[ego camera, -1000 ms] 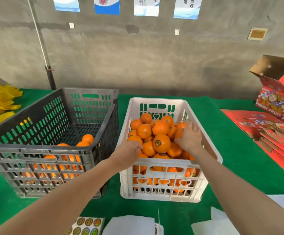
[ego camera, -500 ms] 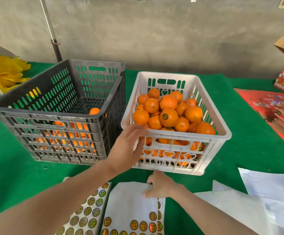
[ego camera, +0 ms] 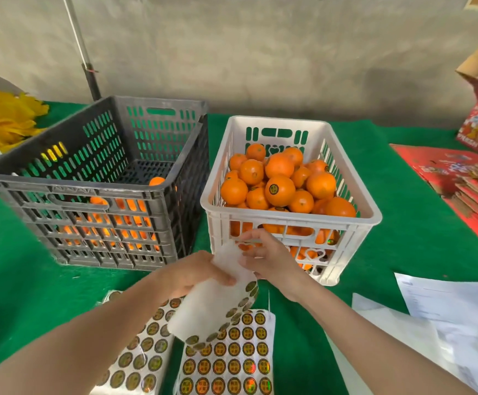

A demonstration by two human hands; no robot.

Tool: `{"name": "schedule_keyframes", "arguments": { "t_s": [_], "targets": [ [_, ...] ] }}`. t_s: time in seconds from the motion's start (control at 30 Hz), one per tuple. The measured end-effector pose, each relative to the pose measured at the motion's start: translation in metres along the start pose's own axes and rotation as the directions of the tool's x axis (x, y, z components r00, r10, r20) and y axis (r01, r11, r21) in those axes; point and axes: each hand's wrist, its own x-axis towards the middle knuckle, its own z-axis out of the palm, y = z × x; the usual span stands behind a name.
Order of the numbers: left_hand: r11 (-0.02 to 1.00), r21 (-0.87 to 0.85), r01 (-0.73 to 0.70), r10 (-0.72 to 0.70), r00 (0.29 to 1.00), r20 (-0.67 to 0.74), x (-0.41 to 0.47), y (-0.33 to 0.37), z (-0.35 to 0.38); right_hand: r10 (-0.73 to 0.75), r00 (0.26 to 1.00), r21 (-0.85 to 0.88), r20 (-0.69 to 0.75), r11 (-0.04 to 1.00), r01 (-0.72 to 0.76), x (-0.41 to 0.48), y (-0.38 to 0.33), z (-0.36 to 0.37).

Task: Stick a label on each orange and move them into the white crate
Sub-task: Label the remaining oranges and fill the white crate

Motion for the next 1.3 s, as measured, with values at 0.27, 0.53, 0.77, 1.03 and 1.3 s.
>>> {"name": "schedule_keyframes", "arguments": {
  "t_s": [0.27, 0.53, 0.77, 1.03, 1.3],
  "targets": [
    [0.935, -0.353, 0.039, 0.012, 0.990, 0.141, -0.020, -0.004, -0.028, -0.182, 0.978, -0.304, 0.106, 0.930, 0.206, -0.013, -0.009, 0.008],
    [0.938, -0.346, 0.008, 0.047, 0.987, 0.153, -0.029, -0.002, -0.030, -0.301, 0.952, -0.438, 0.063, 0.848, 0.297, -0.016, -0.007, 0.019],
    [0.958, -0.288, 0.020, 0.037, 0.981, 0.192, -0.023, -0.001, -0.029, -0.337, 0.941, -0.410, 0.026, 0.855, 0.317, -0.025, -0.007, 0.023],
    [0.983, 0.181, 0.039, -0.071, 0.982, 0.176, -0.001, -0.007, -0.020, -0.307, 0.943, -0.172, -0.128, 0.943, 0.284, -0.012, -0.038, 0.021],
    [0.589, 0.781, -0.208, 0.552, 0.810, -0.200, -0.017, 0.003, -0.027, -0.460, 0.870, -0.210, -0.177, 0.881, 0.423, 0.025, -0.079, 0.055]
  ]
}}
